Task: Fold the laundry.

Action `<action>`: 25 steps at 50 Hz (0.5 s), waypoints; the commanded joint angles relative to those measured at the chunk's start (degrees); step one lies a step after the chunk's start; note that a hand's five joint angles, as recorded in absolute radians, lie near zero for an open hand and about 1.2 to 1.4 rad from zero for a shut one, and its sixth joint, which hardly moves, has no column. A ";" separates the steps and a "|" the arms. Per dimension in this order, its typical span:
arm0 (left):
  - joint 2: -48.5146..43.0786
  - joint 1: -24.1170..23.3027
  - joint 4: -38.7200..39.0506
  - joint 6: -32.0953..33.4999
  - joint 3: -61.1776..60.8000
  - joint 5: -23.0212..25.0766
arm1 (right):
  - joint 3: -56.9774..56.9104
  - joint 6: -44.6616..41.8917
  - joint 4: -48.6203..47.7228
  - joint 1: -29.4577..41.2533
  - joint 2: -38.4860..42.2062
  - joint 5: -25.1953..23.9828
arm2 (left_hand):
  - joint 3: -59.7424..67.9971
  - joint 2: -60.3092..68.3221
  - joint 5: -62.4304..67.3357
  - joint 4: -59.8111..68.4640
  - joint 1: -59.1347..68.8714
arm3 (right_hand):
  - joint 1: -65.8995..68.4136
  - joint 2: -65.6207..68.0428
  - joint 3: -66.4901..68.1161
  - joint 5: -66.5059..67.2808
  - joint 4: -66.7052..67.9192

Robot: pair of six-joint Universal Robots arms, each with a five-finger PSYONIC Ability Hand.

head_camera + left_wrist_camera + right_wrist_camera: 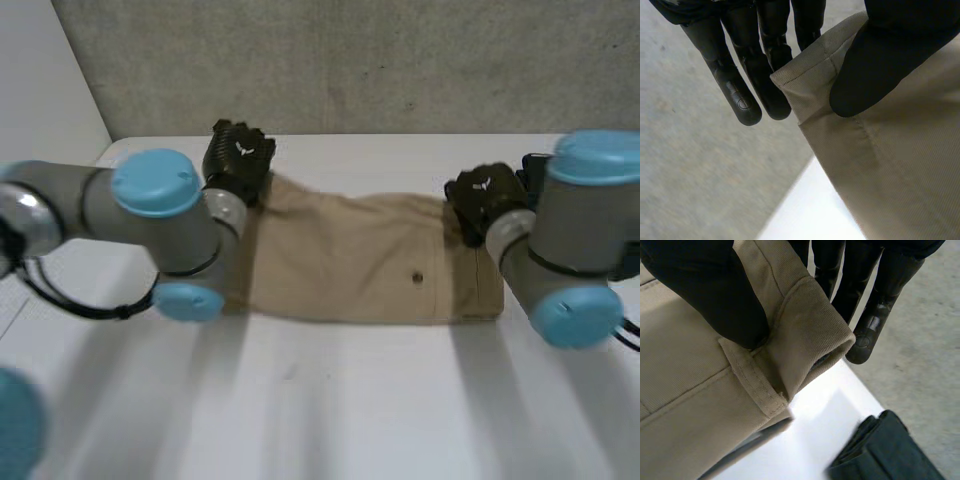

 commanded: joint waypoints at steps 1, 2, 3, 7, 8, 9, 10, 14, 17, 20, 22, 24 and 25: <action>-14.60 0.75 3.85 1.89 16.06 0.15 | -18.88 -0.98 -0.58 0.07 16.32 4.11 | 11.90 11.42 13.65 11.21 14.34 | 22.92 13.10 12.34 13.12 11.91; -16.96 1.10 3.94 1.89 18.86 0.33 | -20.47 -1.07 -0.58 0.07 17.73 4.20 | 11.90 11.42 13.65 11.21 14.34 | 22.92 13.10 12.34 13.12 11.91; -18.29 1.10 4.03 1.89 20.28 0.50 | -22.05 -1.33 -0.58 0.15 19.23 4.20 | 11.90 11.42 13.65 11.21 14.34 | 22.92 13.10 12.34 13.12 11.91; -20.85 1.10 5.52 1.37 21.70 1.38 | -29.70 -2.56 -0.14 0.16 25.38 4.99 | -6.25 -6.73 -4.49 -6.93 -3.81 | -47.08 -56.90 -57.66 -56.88 -58.09; -20.85 1.10 6.22 1.28 21.26 1.30 | -31.20 -2.74 -0.05 0.24 26.52 5.17 | -30.89 -31.38 -29.14 -31.58 -28.45 | -47.08 -56.90 -57.66 -56.88 -58.09; -20.85 1.01 6.92 1.19 20.56 1.29 | -31.82 -2.65 -0.05 0.24 26.62 5.26 | -56.29 -56.77 -54.53 -56.97 -53.85 | -47.08 -56.90 -57.66 -56.88 -58.09; -20.24 0.58 8.50 1.10 18.47 1.21 | -32.17 -2.31 0.04 0.16 26.36 5.52 | -51.88 -52.36 -50.12 -52.56 -49.44 | -47.08 -56.90 -57.66 -56.88 -58.09; -13.49 0.31 12.63 1.02 9.85 0.94 | -30.16 1.12 0.56 -0.46 21.72 6.05 | -58.10 -58.58 -56.35 -58.79 -55.66 | -47.08 -56.90 -57.66 -56.88 -58.09; -6.12 0.40 15.09 0.67 0.56 0.68 | -23.32 6.21 2.49 -0.81 13.73 5.17 | -58.10 -58.58 -56.35 -58.79 -55.66 | -47.08 -56.90 -57.66 -56.88 -58.09; -0.83 0.40 15.80 -0.12 -6.93 0.68 | -14.29 9.11 5.56 -1.16 4.17 2.99 | -58.10 -58.58 -56.35 -58.79 -55.66 | -47.08 -56.90 -57.66 -56.88 -58.09; 3.30 0.40 15.54 -1.35 -12.74 0.50 | -9.61 9.12 7.76 -1.42 0.28 1.05 | -58.10 -58.58 -56.35 -58.79 -55.66 | -47.08 -56.90 -57.66 -56.88 -58.09; 6.47 0.40 15.19 -2.93 -16.78 0.33 | -4.07 9.47 10.31 -2.30 -1.76 -1.59 | -58.10 -58.58 -56.35 -58.79 -55.66 | -47.08 -56.90 -57.66 -56.88 -58.09; 9.44 0.48 15.10 -5.20 -20.63 -0.02 | -1.70 9.56 10.93 -2.83 -2.20 -2.56 | -58.10 -58.58 -56.35 -58.79 -55.66 | -47.08 -56.90 -57.66 -56.88 -58.09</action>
